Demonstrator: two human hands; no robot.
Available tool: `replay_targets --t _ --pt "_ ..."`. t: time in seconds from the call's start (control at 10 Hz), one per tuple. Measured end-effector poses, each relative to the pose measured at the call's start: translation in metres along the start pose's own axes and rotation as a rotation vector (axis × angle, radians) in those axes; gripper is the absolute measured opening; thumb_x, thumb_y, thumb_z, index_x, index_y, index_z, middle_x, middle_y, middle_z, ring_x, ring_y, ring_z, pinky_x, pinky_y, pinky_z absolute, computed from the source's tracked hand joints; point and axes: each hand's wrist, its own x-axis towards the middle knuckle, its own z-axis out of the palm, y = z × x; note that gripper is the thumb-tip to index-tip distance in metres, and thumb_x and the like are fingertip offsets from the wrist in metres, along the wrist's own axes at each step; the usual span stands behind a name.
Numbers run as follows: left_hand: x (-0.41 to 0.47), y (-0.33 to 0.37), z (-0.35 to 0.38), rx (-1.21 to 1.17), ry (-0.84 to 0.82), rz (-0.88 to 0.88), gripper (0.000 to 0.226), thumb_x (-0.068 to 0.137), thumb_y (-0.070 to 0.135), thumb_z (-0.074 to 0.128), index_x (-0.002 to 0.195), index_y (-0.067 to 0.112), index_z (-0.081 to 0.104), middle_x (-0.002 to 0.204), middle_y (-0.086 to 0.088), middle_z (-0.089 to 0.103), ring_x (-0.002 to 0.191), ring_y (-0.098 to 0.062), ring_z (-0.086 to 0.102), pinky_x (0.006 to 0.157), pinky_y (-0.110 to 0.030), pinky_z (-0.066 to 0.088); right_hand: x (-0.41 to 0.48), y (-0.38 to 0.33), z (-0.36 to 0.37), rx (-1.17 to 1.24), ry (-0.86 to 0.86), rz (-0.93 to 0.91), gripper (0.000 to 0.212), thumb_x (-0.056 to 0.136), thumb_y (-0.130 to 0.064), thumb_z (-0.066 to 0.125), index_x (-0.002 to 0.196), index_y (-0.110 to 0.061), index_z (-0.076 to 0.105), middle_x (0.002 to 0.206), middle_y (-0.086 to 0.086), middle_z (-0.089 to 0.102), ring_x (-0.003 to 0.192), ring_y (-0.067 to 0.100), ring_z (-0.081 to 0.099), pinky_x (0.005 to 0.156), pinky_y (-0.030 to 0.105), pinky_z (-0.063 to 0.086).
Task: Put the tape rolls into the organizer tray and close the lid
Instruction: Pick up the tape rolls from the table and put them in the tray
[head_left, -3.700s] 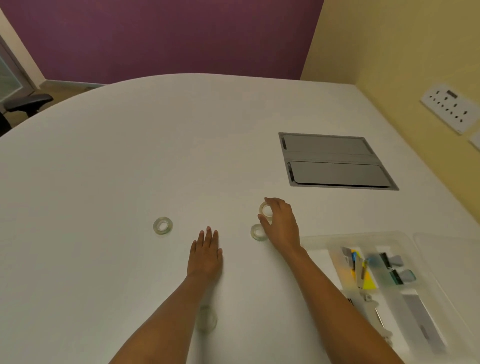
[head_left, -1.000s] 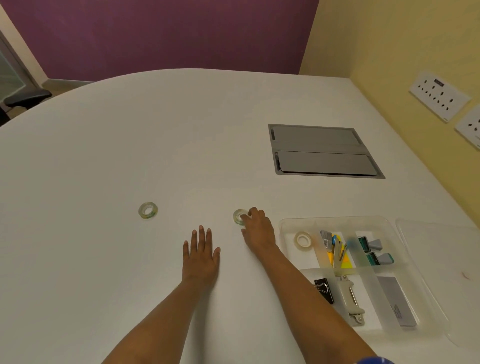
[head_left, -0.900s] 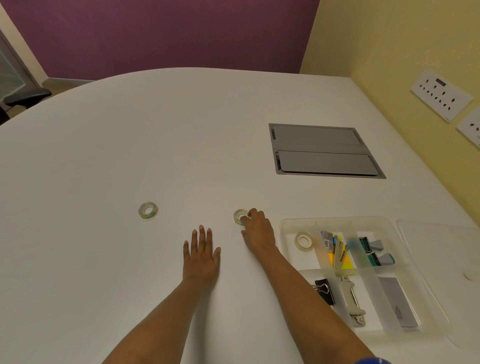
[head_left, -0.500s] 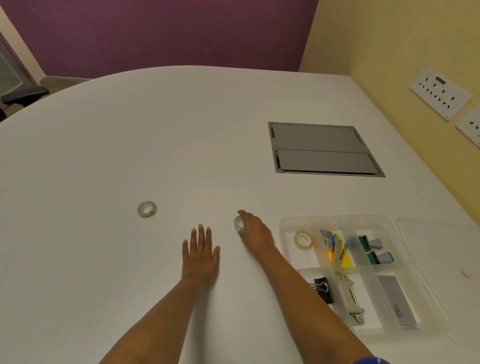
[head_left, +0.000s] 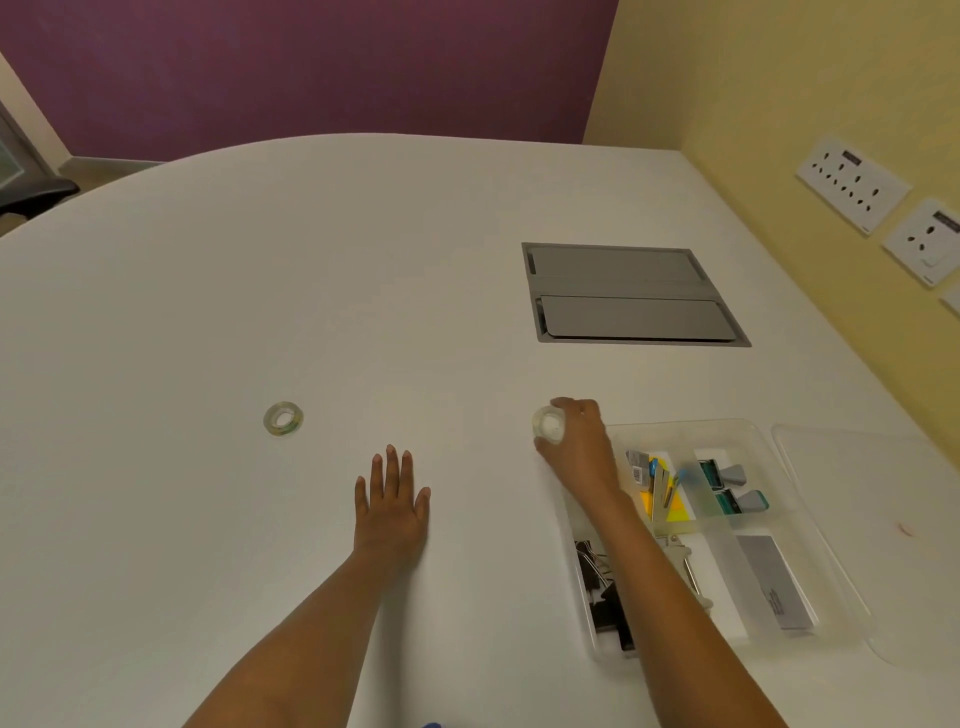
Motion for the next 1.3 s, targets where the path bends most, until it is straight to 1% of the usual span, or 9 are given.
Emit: replay_targets --t 0.1,0.2,0.4,0.6,0.8,0.9,1.1,1.3 --pt "0.001 0.0 0.0 0.003 0.0 0.0 0.059 0.103 0.039 0.012 0.15 0.016 -0.016 0.16 -0.005 -0.022 0.148 -0.022 -0.019 0.121 -0.043 -0.009 -0.004 0.016 -0.017 -0.06 -0.02 0.063 0.052 0.083 -0.009 0.07 0.131 -0.008 0.049 0.134 0.015 0.041 0.114 0.032 0.054 0.088 0.032 0.047" --pt "0.001 0.0 0.001 0.008 0.0 0.0 0.059 0.103 0.039 0.012 0.15 0.016 -0.015 0.16 -0.006 -0.021 0.148 -0.022 -0.019 0.121 -0.043 -0.009 -0.013 0.038 -0.028 -0.216 -0.106 0.11 0.052 0.085 -0.011 0.067 0.133 -0.008 0.046 0.135 0.015 0.041 0.117 0.032 0.053 0.091 0.036 0.049" --pt "0.002 -0.002 0.002 0.007 -0.001 -0.001 0.059 0.103 0.04 0.011 0.15 0.017 -0.016 0.16 -0.005 -0.022 0.148 -0.021 -0.019 0.121 -0.043 -0.009 -0.024 0.057 -0.017 -0.502 -0.218 0.044 0.048 0.089 -0.011 0.059 0.135 -0.01 0.043 0.134 0.012 0.046 0.123 0.026 0.044 0.096 0.031 0.044" --pt "0.002 -0.002 0.002 0.012 0.003 -0.003 0.059 0.103 0.04 0.012 0.15 0.017 -0.016 0.16 -0.005 -0.021 0.148 -0.021 -0.018 0.121 -0.043 -0.009 -0.02 0.063 -0.008 -0.628 -0.223 0.039 0.043 0.091 -0.004 0.051 0.133 -0.01 0.042 0.133 0.01 0.049 0.125 0.023 0.043 0.098 0.029 0.043" --pt "0.002 -0.002 0.002 0.01 0.0 0.0 0.059 0.103 0.04 0.012 0.15 0.016 -0.016 0.16 -0.005 -0.021 0.148 -0.022 -0.018 0.121 -0.043 -0.009 -0.018 0.065 -0.005 -0.699 -0.226 0.033 0.042 0.093 -0.005 0.049 0.134 -0.009 0.04 0.133 0.01 0.048 0.127 0.024 0.042 0.104 0.029 0.039" --pt "0.002 -0.002 0.002 0.012 -0.002 0.0 0.059 0.103 0.04 0.012 0.15 0.016 -0.016 0.16 -0.005 -0.022 0.148 -0.021 -0.019 0.121 -0.043 -0.009 -0.018 0.065 -0.005 -0.7 -0.218 0.032 0.042 0.093 -0.005 0.049 0.134 -0.009 0.041 0.133 0.01 0.049 0.127 0.024 0.042 0.104 0.029 0.039" --pt "0.001 -0.001 0.001 0.018 -0.005 0.001 0.059 0.103 0.04 0.012 0.15 0.016 -0.016 0.16 -0.005 -0.022 0.148 -0.022 -0.019 0.121 -0.043 -0.009 -0.023 0.065 -0.004 -0.664 -0.194 0.012 0.041 0.092 -0.003 0.049 0.132 -0.012 0.045 0.129 0.01 0.052 0.121 0.023 0.046 0.097 0.03 0.043" --pt "0.002 -0.002 0.0 0.016 -0.016 0.0 0.059 0.103 0.04 0.011 0.149 0.017 -0.017 0.16 -0.005 -0.023 0.148 -0.021 -0.019 0.121 -0.043 -0.009 -0.023 0.064 -0.005 -0.677 -0.216 0.01 0.04 0.094 -0.003 0.047 0.133 -0.011 0.044 0.131 0.011 0.05 0.123 0.024 0.045 0.098 0.031 0.042"
